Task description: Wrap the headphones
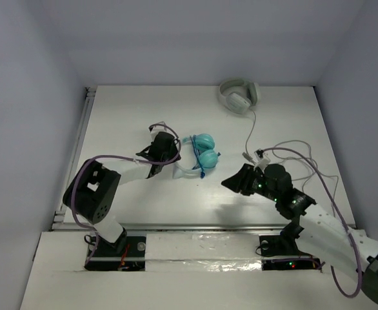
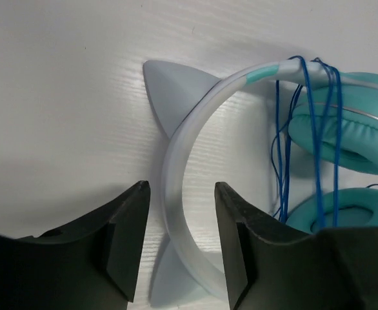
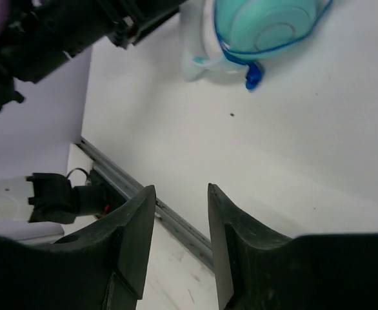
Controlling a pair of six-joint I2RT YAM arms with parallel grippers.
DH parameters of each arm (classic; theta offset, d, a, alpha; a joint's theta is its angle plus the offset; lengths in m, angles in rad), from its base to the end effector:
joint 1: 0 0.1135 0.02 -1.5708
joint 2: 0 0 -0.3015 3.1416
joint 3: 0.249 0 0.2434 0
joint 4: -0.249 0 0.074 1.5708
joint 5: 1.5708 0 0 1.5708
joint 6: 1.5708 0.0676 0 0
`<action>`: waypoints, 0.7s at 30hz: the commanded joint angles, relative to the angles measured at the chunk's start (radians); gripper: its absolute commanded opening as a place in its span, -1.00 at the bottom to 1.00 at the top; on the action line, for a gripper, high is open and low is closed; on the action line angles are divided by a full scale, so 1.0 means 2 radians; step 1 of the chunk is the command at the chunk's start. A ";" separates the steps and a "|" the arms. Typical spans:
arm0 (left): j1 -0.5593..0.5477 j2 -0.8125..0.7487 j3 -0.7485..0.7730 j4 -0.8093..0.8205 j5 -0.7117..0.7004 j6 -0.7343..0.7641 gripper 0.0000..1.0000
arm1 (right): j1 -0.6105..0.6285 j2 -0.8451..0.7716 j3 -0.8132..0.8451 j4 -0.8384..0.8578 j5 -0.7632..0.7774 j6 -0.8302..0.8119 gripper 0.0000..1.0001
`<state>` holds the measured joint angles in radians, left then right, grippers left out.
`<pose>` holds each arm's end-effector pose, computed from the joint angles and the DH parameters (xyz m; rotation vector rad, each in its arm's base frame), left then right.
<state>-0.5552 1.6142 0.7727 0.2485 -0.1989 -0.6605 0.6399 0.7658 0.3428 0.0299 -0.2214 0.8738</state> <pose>0.3056 -0.1738 0.2004 -0.2311 2.1791 -0.4856 0.1288 0.1144 0.2267 0.0925 2.1570 1.1614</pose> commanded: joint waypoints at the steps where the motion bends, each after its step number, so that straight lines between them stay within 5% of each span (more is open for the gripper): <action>1: -0.002 -0.032 0.027 -0.017 -0.025 0.020 -0.13 | 0.000 -0.042 0.061 -0.110 0.030 -0.045 -0.13; 5: -0.002 -0.056 0.029 -0.045 -0.026 0.031 0.31 | 0.000 -0.065 0.106 -0.151 0.044 -0.062 -0.37; 9: -0.012 -0.107 0.040 -0.087 -0.029 0.050 0.98 | 0.000 -0.082 0.147 -0.168 0.068 -0.087 -0.93; 16: -0.025 -0.279 0.042 -0.140 -0.049 0.077 0.98 | 0.000 -0.121 0.237 -0.202 0.170 -0.134 -1.00; 18: -0.025 -0.347 0.045 -0.155 -0.056 0.084 0.98 | 0.000 -0.128 0.263 -0.206 0.185 -0.148 -0.86; 19: -0.025 -0.364 0.049 -0.160 -0.055 0.089 0.98 | 0.000 -0.133 0.270 -0.205 0.192 -0.154 -0.44; 21: -0.025 -0.403 0.061 -0.171 -0.052 0.102 0.98 | 0.000 -0.147 0.290 -0.201 0.223 -0.162 0.09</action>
<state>-0.6044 0.8860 0.8402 -0.0433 -0.2779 -0.5133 0.6399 0.5026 0.8532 -0.3664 0.1093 0.6167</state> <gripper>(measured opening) 0.989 0.493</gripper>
